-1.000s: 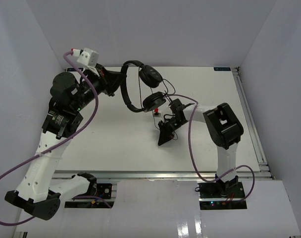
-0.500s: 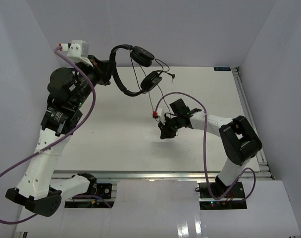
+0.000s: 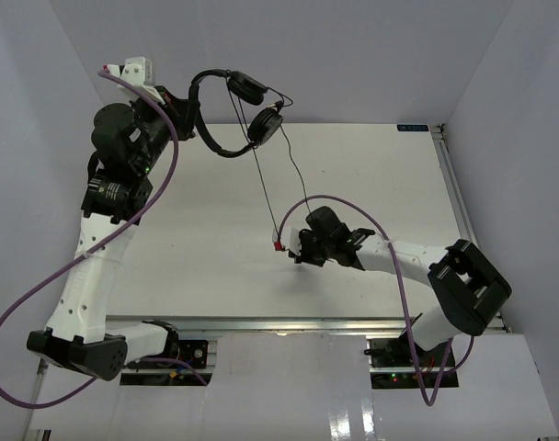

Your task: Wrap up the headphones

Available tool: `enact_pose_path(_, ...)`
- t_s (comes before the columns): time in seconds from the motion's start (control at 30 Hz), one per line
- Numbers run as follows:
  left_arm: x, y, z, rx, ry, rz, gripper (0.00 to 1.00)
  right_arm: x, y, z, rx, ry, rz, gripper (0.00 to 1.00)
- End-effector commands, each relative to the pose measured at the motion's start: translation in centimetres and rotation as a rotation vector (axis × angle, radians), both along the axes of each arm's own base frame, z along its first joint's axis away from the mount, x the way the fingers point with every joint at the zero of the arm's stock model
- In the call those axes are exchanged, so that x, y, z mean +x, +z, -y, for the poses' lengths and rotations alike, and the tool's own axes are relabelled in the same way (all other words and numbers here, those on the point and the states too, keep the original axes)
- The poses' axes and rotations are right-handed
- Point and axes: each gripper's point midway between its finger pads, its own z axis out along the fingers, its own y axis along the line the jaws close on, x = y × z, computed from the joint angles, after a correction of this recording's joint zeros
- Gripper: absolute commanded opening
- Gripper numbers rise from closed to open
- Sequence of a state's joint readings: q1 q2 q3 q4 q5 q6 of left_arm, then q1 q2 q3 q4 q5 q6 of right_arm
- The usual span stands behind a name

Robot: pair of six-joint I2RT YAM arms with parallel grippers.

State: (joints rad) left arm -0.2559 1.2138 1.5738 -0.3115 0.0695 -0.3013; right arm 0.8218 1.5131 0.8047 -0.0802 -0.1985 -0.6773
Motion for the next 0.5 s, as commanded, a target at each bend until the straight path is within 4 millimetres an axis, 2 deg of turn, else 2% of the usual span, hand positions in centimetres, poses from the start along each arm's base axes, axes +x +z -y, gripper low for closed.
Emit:
enact_pose_path(0.0,-0.7,4.0,-0.5,-0.109,-0.034,0.103,0.00,1.1,1.6,-0.2,-0.048,0.038,0.211,0.17)
enact_pose_path(0.07,0.0,3.4,-0.7,-0.115,-0.035,0.085,0.00,0.5,1.7,-0.6,-0.066,0.076,0.287,0.17)
enact_pose_path(0.17,0.7,2.7,-0.8,-0.117,-0.037,0.067,0.00,0.6,2.9,-0.6,-0.068,0.077,0.376,0.17)
enact_pose_path(0.27,1.4,1.6,-1.1,-0.109,-0.026,0.043,0.00,0.6,4.7,-0.9,-0.022,0.070,0.409,0.16)
enact_pose_path(0.37,2.5,-0.3,-1.6,-0.102,-0.008,0.005,0.00,0.8,7.9,-1.3,0.031,0.073,0.505,0.16)
enact_pose_path(0.47,3.5,-1.8,-1.9,-0.108,-0.002,-0.022,0.00,1.0,9.4,-1.7,0.019,0.076,0.551,0.15)
